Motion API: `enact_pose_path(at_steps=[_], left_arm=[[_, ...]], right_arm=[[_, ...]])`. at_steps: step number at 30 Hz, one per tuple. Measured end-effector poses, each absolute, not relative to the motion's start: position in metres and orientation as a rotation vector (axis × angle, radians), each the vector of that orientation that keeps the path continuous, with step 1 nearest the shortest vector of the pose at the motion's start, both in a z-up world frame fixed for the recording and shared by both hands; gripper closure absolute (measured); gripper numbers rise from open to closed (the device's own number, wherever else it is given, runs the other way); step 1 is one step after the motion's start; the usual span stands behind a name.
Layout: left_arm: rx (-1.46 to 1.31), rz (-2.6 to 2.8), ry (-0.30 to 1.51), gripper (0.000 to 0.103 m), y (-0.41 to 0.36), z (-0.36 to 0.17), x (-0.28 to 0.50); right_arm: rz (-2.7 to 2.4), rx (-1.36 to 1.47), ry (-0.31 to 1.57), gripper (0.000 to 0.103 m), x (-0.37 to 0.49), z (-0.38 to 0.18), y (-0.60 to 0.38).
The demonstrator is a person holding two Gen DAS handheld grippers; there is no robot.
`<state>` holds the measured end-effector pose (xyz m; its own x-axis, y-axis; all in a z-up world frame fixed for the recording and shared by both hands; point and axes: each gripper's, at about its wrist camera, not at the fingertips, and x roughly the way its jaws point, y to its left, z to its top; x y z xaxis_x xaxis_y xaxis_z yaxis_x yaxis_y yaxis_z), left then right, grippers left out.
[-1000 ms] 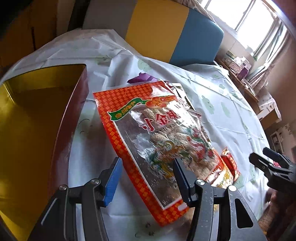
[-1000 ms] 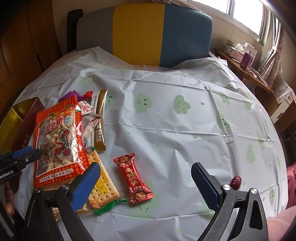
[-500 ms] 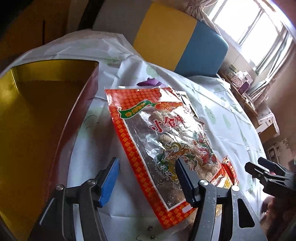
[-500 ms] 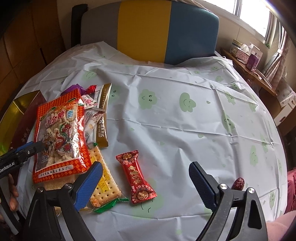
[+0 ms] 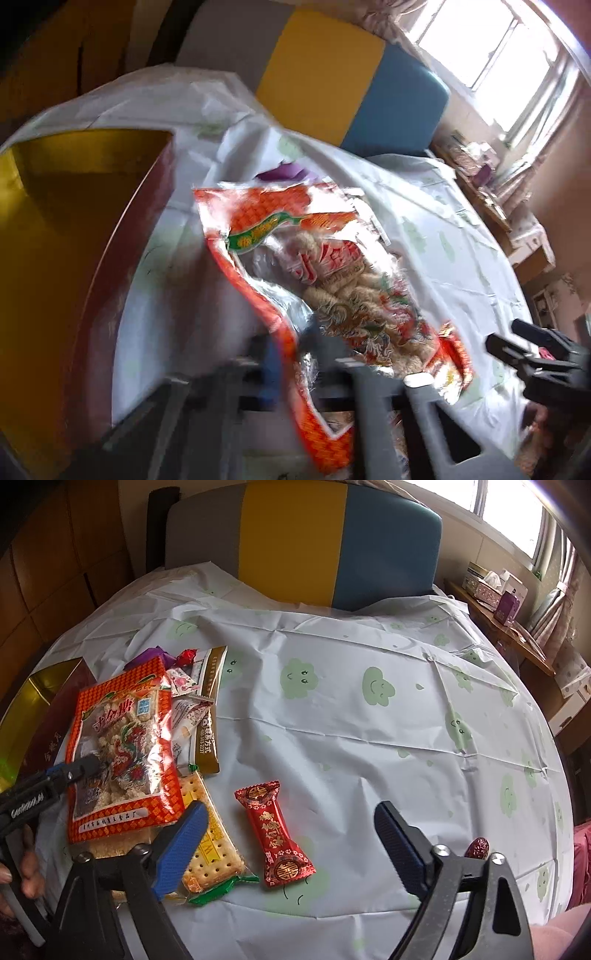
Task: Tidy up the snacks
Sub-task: 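Close the left tool on the orange-bordered bag and lift it, then carry the bag with the left tool into the gold tray and release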
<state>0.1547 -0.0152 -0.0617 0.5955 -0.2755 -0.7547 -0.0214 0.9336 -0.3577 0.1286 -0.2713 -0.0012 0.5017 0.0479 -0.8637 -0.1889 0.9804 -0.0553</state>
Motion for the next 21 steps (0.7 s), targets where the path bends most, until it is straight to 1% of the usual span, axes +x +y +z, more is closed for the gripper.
enact_pose_path(at_steps=[5, 7, 8, 12, 14, 16, 21], left_arm=[[-0.282, -0.176, 0.863, 0.103, -0.019, -0.03, 0.151], [-0.266, -0.202, 0.837, 0.103, -0.019, -0.018, 0.149], [-0.265, -0.213, 0.828, 0.103, -0.018, -0.013, 0.15], [-0.245, -0.244, 0.759, 0.103, -0.018, 0.016, 0.15], [-0.247, -0.259, 0.726, 0.103, -0.014, 0.031, 0.149], [-0.239, -0.269, 0.68, 0.103, -0.011, 0.05, 0.145], [-0.217, -0.273, 0.6, 0.103, 0.008, 0.087, 0.134]], right_arm=[[0.148, -0.162, 1.048, 0.023, 0.128, -0.005, -0.269], [0.153, -0.167, 1.056, 0.03, 0.129, -0.006, -0.268], [0.154, -0.173, 1.061, 0.032, 0.129, -0.007, -0.267], [0.14, -0.201, 1.081, 0.05, 0.129, -0.013, -0.265], [0.127, -0.195, 1.084, 0.052, 0.13, -0.013, -0.268], [0.11, -0.182, 1.087, 0.06, 0.132, -0.013, -0.272], [0.058, -0.146, 1.094, 0.06, 0.135, -0.013, -0.283]])
